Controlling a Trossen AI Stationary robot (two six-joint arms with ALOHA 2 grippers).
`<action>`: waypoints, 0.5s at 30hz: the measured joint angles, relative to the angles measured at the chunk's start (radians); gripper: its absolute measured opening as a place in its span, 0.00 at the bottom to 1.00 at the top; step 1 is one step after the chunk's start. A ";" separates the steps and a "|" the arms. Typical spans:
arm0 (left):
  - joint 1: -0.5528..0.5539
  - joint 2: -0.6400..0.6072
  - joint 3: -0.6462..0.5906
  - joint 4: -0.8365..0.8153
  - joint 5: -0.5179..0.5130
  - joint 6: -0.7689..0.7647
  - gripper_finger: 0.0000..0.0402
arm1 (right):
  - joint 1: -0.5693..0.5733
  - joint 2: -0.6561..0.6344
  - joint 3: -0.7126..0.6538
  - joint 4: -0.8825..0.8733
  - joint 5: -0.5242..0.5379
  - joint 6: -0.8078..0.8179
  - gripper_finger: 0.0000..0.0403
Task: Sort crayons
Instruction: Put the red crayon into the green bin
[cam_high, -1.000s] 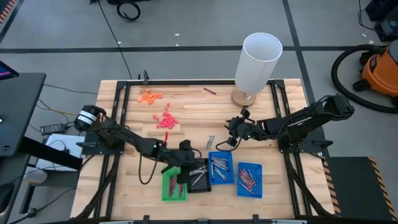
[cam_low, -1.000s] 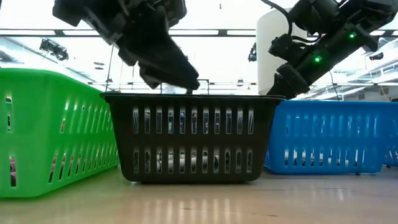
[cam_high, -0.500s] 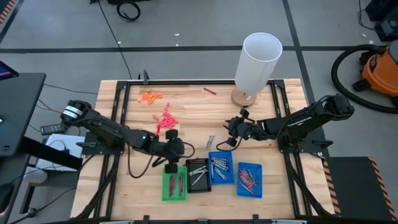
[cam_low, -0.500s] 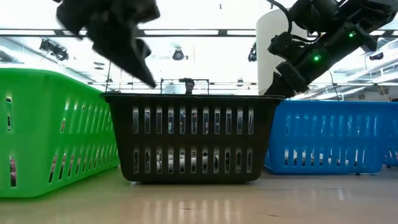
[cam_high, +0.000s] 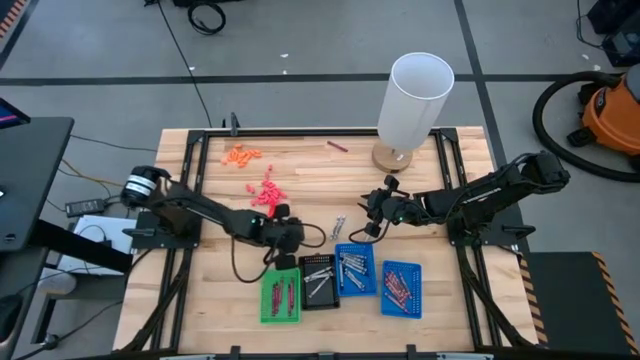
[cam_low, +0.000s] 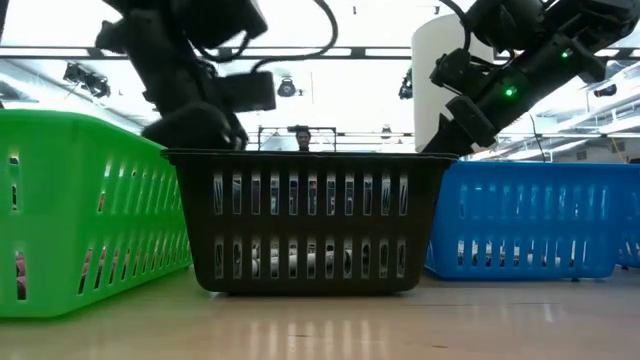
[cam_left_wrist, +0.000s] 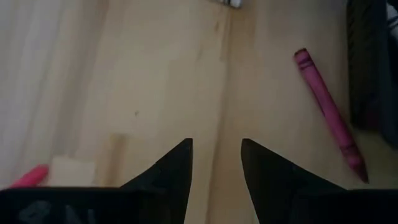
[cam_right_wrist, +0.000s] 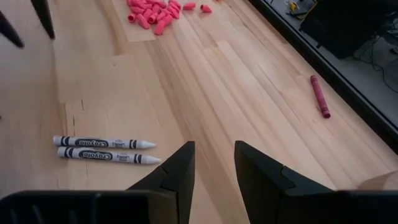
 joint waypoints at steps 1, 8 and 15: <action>0.001 0.017 0.000 0.028 0.006 0.007 0.37 | 0.000 0.000 0.000 -0.001 -0.002 0.000 0.30; 0.008 0.044 0.000 0.125 0.149 0.016 0.37 | 0.000 0.000 0.000 -0.003 -0.003 -0.005 0.30; 0.007 0.044 0.001 0.180 0.273 0.004 0.37 | 0.000 0.000 0.000 0.000 -0.004 -0.008 0.30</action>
